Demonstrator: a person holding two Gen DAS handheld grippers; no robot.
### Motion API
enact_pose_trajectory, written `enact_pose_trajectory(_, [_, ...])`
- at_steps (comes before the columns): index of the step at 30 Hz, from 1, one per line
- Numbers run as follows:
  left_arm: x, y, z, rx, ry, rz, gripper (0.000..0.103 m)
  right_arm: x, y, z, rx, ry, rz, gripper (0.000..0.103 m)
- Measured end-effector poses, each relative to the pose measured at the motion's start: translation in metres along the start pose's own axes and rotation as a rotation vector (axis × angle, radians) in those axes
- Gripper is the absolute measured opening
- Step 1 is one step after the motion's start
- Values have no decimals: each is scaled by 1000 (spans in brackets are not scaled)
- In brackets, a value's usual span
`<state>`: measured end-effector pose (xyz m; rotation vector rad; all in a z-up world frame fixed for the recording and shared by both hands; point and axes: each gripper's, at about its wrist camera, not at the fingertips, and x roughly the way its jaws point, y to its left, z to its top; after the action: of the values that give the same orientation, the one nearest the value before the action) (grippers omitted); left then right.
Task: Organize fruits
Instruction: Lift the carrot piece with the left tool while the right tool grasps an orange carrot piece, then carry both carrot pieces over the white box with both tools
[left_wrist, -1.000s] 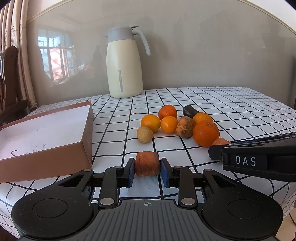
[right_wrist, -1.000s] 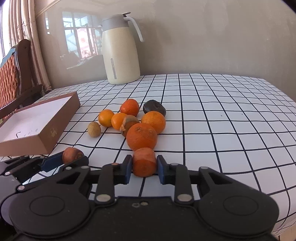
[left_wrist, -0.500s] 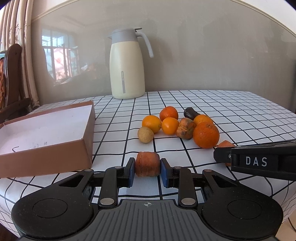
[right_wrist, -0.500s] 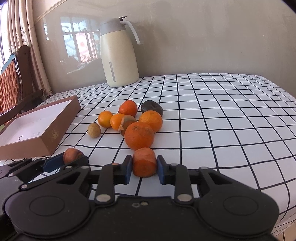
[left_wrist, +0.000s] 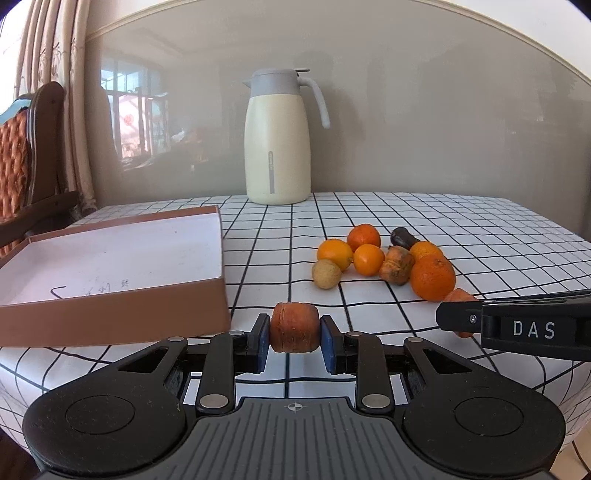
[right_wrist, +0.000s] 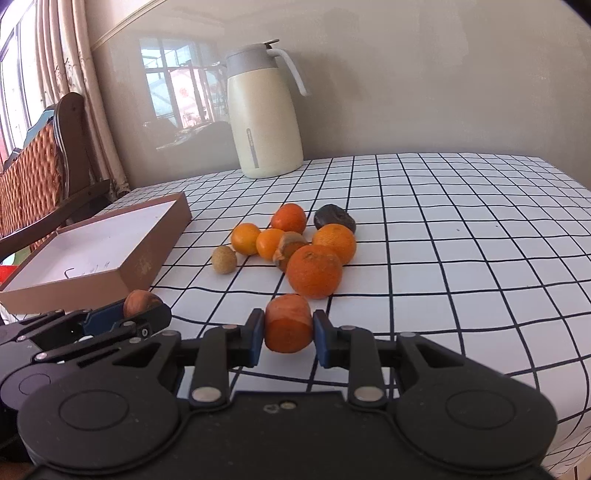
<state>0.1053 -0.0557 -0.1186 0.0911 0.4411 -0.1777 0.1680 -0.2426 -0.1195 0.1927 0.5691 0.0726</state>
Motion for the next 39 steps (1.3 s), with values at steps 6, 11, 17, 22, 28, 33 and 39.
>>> enact_pose_trajectory(6, [-12, 26, -5, -21, -6, 48, 29, 0, 24, -2, -29, 3, 58, 19])
enact_pose_trajectory(11, [-22, 50, -9, -45, -12, 92, 29, 4, 48, -3, -67, 7, 118, 19])
enact_pose_trajectory(17, [-28, 78, -13, -98, -17, 148, 29, 11, 74, -3, -101, 4, 179, 19])
enact_pose_trajectory(22, [-36, 97, -16, -124, -28, 190, 29, 18, 93, -2, -126, 6, 224, 19])
enact_pose_trajectory(28, [-44, 120, -21, -160, -35, 236, 29, 21, 113, 1, -147, -3, 269, 19])
enact_pose_trajectory(33, [-48, 139, -24, -196, -40, 271, 29, 23, 129, 3, -167, -11, 310, 19])
enact_pose_trajectory(39, [-53, 160, -26, -225, -53, 312, 29, 25, 145, 3, -188, -13, 345, 19])
